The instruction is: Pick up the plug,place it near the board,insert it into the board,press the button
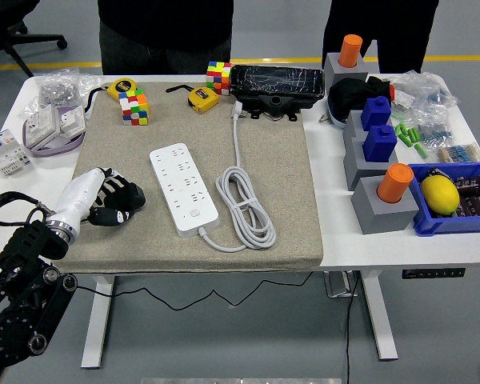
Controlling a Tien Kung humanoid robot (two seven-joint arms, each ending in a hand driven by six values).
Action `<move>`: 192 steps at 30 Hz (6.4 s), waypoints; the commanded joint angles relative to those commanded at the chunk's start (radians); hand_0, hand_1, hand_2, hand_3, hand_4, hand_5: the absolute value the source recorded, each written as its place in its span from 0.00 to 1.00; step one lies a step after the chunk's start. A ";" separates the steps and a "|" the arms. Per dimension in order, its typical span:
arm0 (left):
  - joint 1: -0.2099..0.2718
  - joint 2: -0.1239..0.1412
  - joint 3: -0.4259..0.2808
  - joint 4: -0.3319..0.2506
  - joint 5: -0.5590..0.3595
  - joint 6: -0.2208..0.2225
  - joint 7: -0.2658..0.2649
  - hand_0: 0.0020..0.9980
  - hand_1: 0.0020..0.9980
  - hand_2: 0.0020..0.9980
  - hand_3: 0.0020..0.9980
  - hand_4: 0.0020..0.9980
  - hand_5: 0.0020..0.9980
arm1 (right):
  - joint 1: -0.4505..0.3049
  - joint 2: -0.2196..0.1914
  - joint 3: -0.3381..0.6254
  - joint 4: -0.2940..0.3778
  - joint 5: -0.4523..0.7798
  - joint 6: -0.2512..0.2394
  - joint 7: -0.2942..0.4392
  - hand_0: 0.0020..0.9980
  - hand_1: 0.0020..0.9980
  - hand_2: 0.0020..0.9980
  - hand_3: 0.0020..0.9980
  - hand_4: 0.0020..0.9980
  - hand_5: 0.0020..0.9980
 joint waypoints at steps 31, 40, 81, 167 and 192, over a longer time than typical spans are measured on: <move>0.004 0.030 -0.014 -0.171 -0.037 -0.002 0.005 0.22 0.31 0.42 0.54 0.75 0.00 | -0.002 -0.003 0.000 0.000 0.001 0.000 -0.006 0.79 0.74 0.73 0.76 1.00 0.99; -0.021 0.053 0.064 -0.262 -0.088 -0.019 0.009 0.22 0.31 0.42 0.54 0.75 0.00 | 0.001 -0.004 0.004 0.000 -0.002 -0.001 -0.007 0.79 0.74 0.73 0.76 1.00 0.98; -0.119 0.042 0.214 -0.025 -0.089 0.026 -0.018 0.23 0.29 0.40 0.54 0.75 0.00 | 0.003 -0.007 0.006 0.000 -0.004 -0.002 -0.008 0.79 0.74 0.73 0.76 1.00 0.98; -0.177 0.069 0.226 0.083 -0.027 0.023 -0.049 0.25 0.35 0.41 0.54 0.76 0.00 | 0.005 -0.015 0.011 0.000 -0.003 -0.004 -0.010 0.79 0.74 0.73 0.76 1.00 0.98; -0.192 0.083 0.247 0.078 -0.002 -0.010 -0.043 0.29 0.50 0.51 0.54 0.75 0.00 | 0.011 -0.017 0.010 0.000 0.003 -0.004 -0.004 0.79 0.73 0.73 0.76 1.00 0.98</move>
